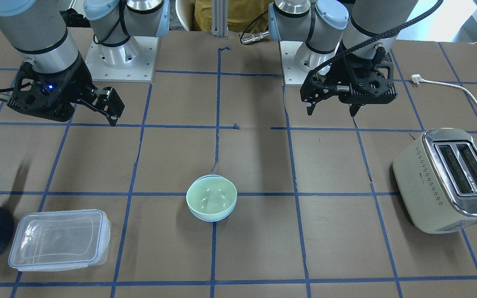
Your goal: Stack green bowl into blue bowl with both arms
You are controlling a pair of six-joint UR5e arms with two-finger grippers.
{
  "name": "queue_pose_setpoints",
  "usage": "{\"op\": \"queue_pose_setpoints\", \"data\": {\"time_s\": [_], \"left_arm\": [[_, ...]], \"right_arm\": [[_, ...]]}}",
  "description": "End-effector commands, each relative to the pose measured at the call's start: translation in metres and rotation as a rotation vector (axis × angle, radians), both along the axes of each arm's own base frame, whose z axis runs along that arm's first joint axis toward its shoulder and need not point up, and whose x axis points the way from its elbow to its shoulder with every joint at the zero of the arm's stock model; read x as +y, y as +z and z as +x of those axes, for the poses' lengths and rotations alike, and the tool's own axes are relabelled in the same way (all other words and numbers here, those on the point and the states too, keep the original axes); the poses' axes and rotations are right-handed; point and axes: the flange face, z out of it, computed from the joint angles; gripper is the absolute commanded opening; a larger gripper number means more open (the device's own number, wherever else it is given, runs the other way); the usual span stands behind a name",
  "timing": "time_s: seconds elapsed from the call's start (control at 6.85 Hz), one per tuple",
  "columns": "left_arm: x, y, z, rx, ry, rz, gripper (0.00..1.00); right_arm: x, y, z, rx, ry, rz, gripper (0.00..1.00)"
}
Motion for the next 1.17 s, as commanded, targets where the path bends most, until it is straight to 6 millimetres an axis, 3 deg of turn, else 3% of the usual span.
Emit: {"op": "queue_pose_setpoints", "data": {"time_s": [0.0,0.15,1.02], "left_arm": [[0.000,0.000,0.000,-0.001,0.000,0.000,1.00],[0.000,0.001,-0.001,-0.001,-0.002,-0.001,1.00],[-0.001,0.001,-0.001,0.001,0.000,-0.001,1.00]], "right_arm": [[0.013,0.005,0.000,-0.005,0.002,-0.004,1.00],[0.020,0.015,0.005,-0.058,-0.002,-0.007,1.00],[0.034,0.019,0.004,-0.039,0.005,0.027,1.00]]}}
